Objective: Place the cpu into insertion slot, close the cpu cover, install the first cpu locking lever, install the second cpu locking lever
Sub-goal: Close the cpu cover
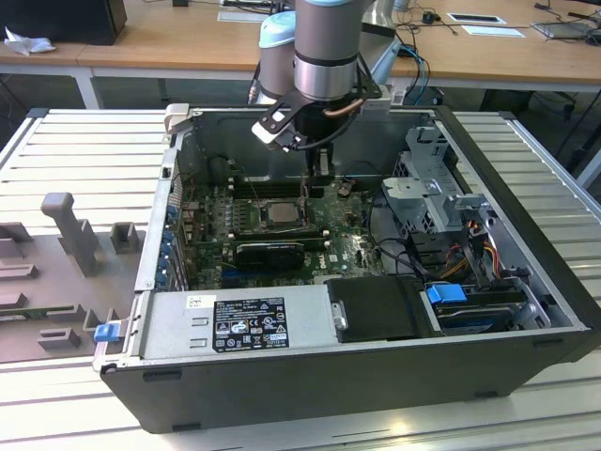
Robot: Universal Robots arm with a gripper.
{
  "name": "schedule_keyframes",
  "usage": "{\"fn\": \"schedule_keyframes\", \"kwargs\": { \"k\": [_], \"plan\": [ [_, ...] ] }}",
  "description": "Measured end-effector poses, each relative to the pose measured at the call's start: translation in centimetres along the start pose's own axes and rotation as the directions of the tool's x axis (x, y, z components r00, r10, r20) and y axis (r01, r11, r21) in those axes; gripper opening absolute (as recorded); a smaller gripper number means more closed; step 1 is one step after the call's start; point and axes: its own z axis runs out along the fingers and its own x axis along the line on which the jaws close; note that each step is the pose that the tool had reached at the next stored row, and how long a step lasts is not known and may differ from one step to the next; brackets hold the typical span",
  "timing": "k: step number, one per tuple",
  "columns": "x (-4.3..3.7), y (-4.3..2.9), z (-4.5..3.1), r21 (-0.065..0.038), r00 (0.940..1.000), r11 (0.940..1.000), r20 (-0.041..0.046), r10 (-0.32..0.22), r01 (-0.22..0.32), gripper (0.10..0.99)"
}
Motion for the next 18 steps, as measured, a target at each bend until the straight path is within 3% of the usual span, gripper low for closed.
{"fn": "schedule_keyframes", "kwargs": {
  "k": [6,12,13,15,18],
  "plan": [
    [0.00,-0.44,0.03,0.000,1.0000,1.0000,-0.0003,0.000,0.000,0.106],
    [-0.05,-0.92,0.88,0.000,1.0000,1.0000,-0.0001,0.000,0.000,0.106],
    [-0.06,-1.27,0.93,0.000,1.0000,1.0000,0.0000,-0.001,0.001,0.106],
    [-0.09,-2.63,1.02,0.000,1.0000,1.0000,0.0001,-0.001,0.001,0.106],
    [-0.11,-3.58,1.05,0.000,1.0000,1.0000,-0.0004,-0.004,0.004,0.106]
  ]
}}
